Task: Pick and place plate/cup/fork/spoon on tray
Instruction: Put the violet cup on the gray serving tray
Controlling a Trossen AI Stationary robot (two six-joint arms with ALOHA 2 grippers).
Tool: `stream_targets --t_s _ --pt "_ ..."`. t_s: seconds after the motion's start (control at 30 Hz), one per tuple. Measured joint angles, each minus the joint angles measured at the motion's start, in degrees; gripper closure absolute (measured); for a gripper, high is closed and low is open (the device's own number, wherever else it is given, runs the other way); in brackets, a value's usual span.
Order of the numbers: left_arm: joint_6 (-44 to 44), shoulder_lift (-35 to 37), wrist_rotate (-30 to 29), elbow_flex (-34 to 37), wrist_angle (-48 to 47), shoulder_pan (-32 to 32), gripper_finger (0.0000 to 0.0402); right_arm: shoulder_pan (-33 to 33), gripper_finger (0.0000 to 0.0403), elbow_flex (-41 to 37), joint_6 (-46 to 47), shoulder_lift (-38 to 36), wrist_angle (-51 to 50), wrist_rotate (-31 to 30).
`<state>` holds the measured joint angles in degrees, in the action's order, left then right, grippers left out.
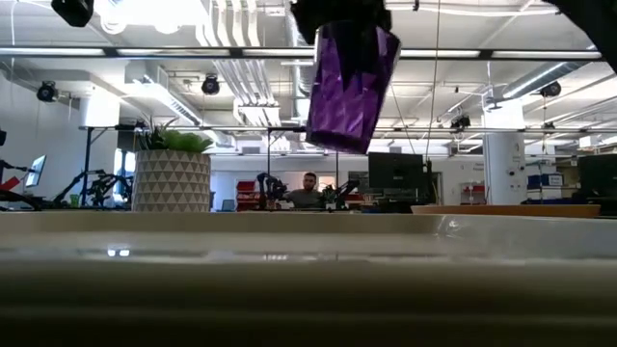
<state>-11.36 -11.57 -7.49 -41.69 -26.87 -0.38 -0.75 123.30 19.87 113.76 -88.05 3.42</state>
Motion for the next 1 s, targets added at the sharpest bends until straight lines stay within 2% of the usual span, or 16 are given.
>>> stream_targets --t_s 0.07,0.23,0.37,0.5,0.63,0.77,1.0 --pt "0.0 0.0 0.0 0.0 0.0 0.0 0.0274 0.0 0.0395 -3.1 0.3 -2.2 5.0 0.4" --pt "0.0 0.0 0.0 0.0 0.1 0.0 0.0274 0.4 0.0395 -9.2 0.0 -3.7 21.6 8.9" --pt "0.0 0.0 0.0 0.0 0.1 0.0 0.0274 0.4 0.0395 -10.7 -0.4 -2.2 15.4 9.1" --pt "0.0 0.0 0.0 0.0 0.1 0.0 0.0274 0.4 0.0395 -12.7 -0.1 -1.7 8.3 6.1" --pt "0.0 0.0 0.0 0.0 0.1 0.0 0.0274 0.4 0.0395 -14.1 0.9 -1.7 10.2 5.8" --pt "0.0 0.0 0.0 0.0 0.2 0.0 0.0274 0.3 0.0395 -14.2 0.4 -1.1 15.7 9.1" --pt "0.0 0.0 0.0 0.0 0.2 0.0 0.0274 0.3 0.0395 -14.7 -0.1 -0.3 10.3 8.3"
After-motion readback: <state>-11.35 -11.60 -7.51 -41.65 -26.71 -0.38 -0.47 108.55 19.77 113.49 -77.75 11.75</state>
